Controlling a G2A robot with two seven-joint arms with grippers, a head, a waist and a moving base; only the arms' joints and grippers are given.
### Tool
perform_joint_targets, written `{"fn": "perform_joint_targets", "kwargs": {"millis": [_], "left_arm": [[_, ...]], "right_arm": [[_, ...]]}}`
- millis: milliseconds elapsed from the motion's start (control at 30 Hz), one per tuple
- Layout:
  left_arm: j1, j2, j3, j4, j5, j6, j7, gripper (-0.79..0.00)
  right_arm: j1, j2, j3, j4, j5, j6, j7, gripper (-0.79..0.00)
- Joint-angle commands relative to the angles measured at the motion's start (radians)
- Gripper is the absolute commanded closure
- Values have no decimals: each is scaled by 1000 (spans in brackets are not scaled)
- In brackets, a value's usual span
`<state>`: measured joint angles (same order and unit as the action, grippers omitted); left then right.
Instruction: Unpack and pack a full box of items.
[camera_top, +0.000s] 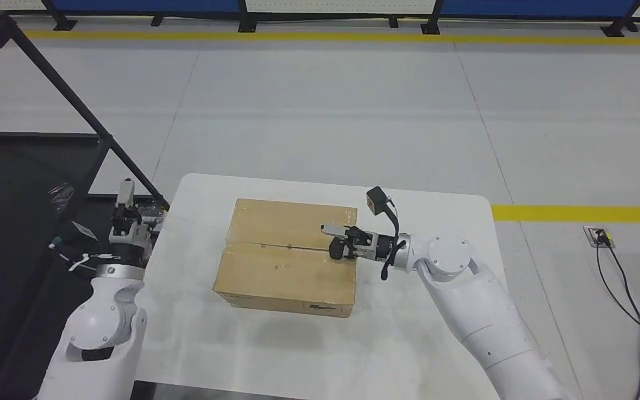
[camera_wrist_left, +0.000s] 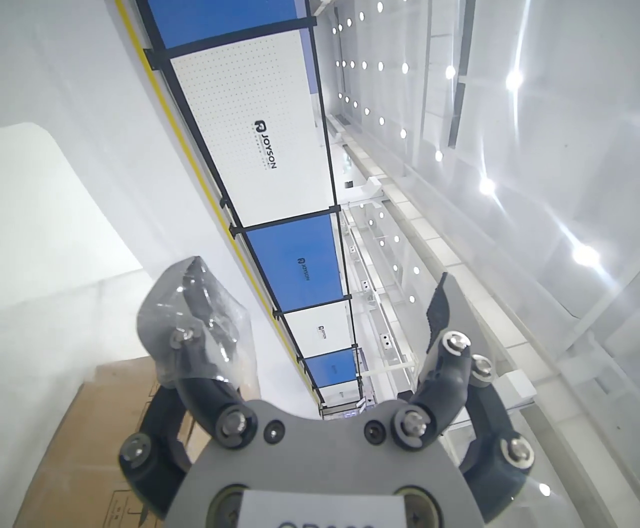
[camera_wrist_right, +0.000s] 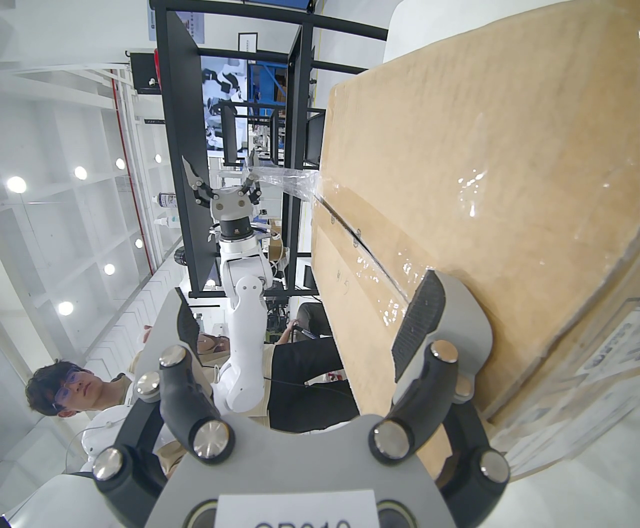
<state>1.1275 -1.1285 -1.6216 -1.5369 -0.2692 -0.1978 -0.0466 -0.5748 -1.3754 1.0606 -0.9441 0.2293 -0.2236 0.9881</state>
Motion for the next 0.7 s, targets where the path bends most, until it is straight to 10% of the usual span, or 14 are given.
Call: {"fn": "perform_joint_targets", "kwargs": {"millis": [0, 667], "left_arm": [[7, 0, -3, -29, 18, 2, 0, -785], [21, -10, 55, -220, 153, 49, -33, -785]], "right_arm": [[0, 0, 0, 0, 0, 0, 0, -785], [-81, 21, 47, -131, -9, 18, -57, -785]]}}
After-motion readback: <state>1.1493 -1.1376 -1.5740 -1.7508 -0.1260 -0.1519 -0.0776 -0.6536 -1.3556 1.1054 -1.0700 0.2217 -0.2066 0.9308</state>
